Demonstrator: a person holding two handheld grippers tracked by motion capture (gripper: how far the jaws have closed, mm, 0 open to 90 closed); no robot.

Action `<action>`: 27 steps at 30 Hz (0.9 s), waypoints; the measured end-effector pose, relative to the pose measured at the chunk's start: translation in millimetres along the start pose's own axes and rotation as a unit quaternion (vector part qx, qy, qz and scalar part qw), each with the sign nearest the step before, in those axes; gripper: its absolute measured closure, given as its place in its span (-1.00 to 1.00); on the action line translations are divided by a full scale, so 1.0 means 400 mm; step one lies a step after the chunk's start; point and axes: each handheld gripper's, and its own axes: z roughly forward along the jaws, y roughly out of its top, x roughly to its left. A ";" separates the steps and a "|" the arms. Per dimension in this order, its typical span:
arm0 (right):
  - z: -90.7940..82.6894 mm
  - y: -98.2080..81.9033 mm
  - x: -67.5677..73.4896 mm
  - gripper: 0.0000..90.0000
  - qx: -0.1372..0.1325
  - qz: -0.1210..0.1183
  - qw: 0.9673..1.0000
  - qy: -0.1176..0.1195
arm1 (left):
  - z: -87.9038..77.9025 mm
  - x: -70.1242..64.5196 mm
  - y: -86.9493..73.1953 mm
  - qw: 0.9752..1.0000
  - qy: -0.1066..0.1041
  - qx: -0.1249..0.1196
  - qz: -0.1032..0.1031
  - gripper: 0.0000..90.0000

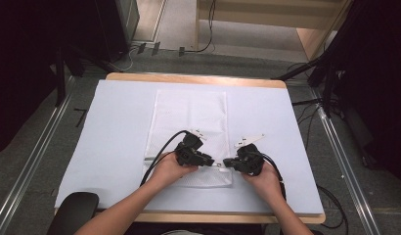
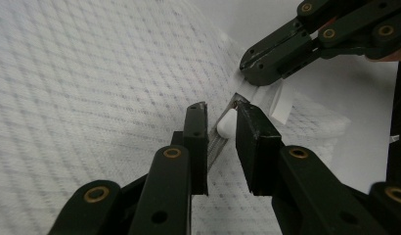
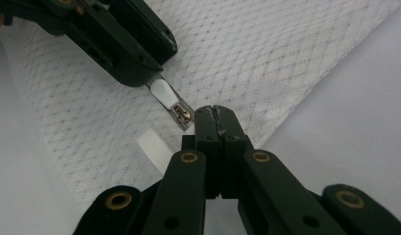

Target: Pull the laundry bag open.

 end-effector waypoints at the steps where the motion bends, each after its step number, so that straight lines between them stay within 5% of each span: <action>1: 0.000 0.000 0.000 1.00 0.000 -0.001 1.000 0.000 | 0.005 -0.001 0.000 1.000 -0.004 -0.001 -0.004 0.68; 18: 0.001 -0.003 0.011 1.00 -0.002 -0.023 1.000 -0.013 | 0.036 -0.028 0.003 1.000 -0.009 0.004 0.017 0.95; 27: 0.003 -0.005 0.015 1.00 -0.003 -0.031 0.999 -0.018 | -0.021 0.018 -0.006 0.999 -0.025 0.021 -0.022 0.96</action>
